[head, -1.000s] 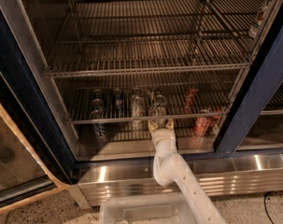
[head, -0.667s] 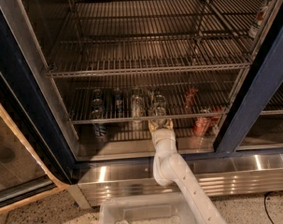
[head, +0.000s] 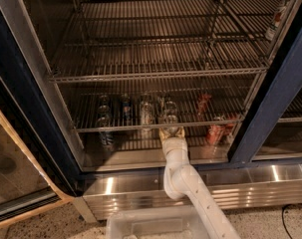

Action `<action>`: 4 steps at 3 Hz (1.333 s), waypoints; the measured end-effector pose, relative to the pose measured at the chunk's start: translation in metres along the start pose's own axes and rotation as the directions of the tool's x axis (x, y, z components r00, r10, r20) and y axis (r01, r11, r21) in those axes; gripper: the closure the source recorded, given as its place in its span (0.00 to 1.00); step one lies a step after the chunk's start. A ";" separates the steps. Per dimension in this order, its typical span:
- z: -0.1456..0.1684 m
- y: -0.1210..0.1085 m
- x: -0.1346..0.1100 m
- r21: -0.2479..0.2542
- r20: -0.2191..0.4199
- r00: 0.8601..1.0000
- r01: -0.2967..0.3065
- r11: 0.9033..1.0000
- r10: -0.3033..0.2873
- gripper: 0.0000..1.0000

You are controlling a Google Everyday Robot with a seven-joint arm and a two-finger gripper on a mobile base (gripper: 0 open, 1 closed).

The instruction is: Pick 7up can from bottom shelf of fridge

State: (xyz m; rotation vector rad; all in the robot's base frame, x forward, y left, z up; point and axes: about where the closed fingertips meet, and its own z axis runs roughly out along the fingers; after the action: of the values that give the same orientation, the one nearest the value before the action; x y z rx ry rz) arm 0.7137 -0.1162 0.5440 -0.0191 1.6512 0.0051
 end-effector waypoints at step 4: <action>-0.059 0.009 -0.035 -0.110 0.021 1.000 -0.001 0.994 0.004 1.00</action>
Offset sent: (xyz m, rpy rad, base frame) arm -0.0627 0.0059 0.0467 0.0103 -0.0296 0.1102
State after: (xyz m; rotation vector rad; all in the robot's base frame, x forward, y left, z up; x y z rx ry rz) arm 0.6572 -0.1076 0.5836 -0.1006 1.6280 0.0979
